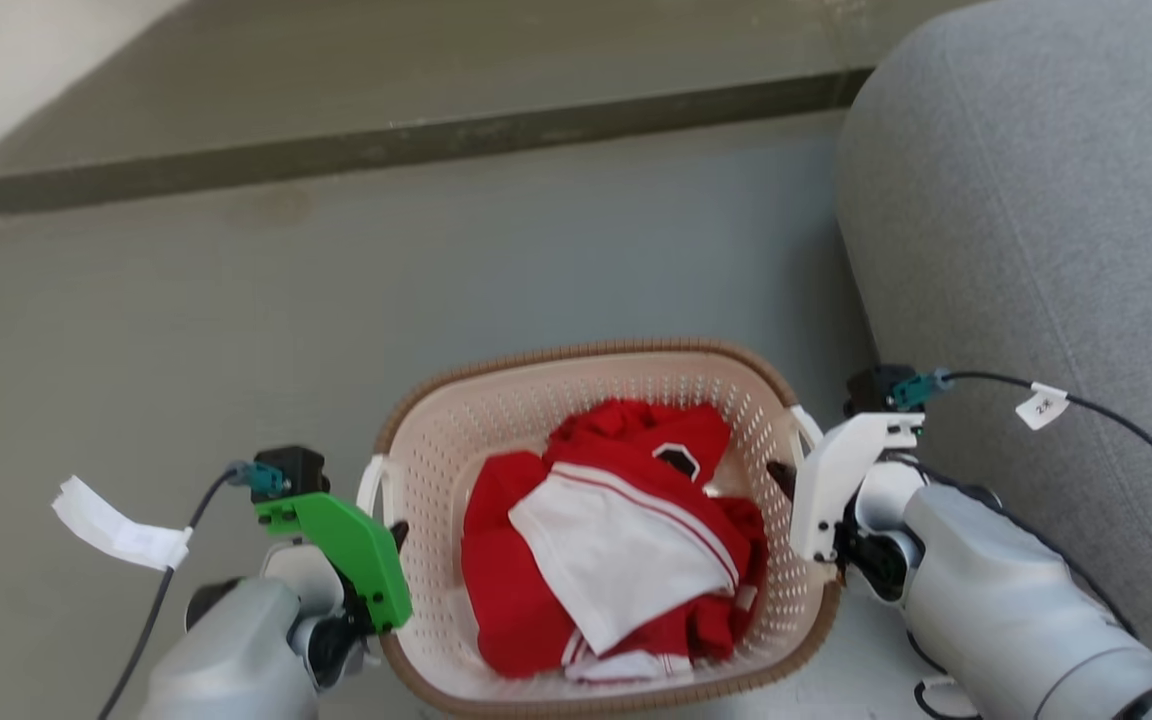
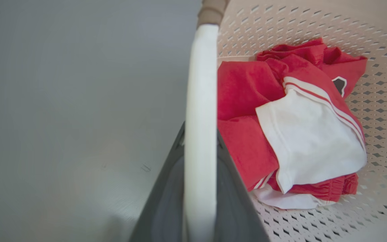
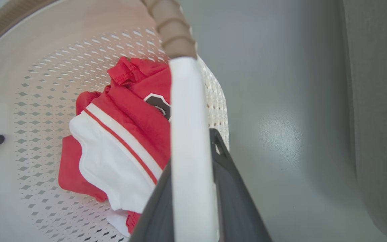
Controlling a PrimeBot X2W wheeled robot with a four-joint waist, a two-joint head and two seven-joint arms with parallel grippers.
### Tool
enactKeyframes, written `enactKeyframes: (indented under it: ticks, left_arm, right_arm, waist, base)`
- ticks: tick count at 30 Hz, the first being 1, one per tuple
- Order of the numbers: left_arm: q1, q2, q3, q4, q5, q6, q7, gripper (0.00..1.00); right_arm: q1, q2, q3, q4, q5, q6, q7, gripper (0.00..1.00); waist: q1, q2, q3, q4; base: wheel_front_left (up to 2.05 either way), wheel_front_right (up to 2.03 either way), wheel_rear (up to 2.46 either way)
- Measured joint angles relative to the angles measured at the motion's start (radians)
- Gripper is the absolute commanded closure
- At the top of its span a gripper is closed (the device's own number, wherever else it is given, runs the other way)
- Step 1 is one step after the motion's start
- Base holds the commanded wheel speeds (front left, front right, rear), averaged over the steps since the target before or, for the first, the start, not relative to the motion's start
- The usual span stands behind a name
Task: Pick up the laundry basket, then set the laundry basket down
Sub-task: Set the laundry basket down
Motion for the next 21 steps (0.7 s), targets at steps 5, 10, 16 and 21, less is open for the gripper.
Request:
enactKeyframes:
  ticks: [5, 10, 16, 21]
  left_arm:
    - [-0.044, 0.009, 0.006, -0.010, 0.007, 0.000, -0.041, 1.00]
    - [-0.083, 0.021, 0.010, -0.023, 0.008, 0.000, -0.076, 1.00]
    - [-0.131, 0.034, 0.013, -0.038, 0.035, 0.000, -0.132, 1.00]
    - [-0.173, 0.041, 0.018, -0.054, 0.041, 0.000, -0.164, 1.00]
  right_arm:
    - [-0.045, 0.001, -0.009, 0.000, 0.000, 0.000, -0.039, 1.00]
    - [-0.088, 0.003, -0.014, 0.000, -0.001, 0.001, -0.077, 1.00]
    - [-0.130, 0.006, -0.029, 0.000, -0.005, 0.001, -0.135, 1.00]
    - [-0.179, 0.006, -0.030, 0.004, -0.019, 0.001, -0.170, 1.00]
  waist:
    - [0.0000, 0.0000, 0.063, -0.003]
    - [0.0000, 0.0000, 0.131, -0.004]
    - [0.0002, 0.0000, 0.216, -0.005]
    - [0.0002, 0.0000, 0.287, -0.005]
  base:
    - [0.00, 0.00, 0.00]
    - [0.00, 0.00, 0.00]
    - [0.00, 0.00, 0.00]
    - [0.00, 0.00, 0.00]
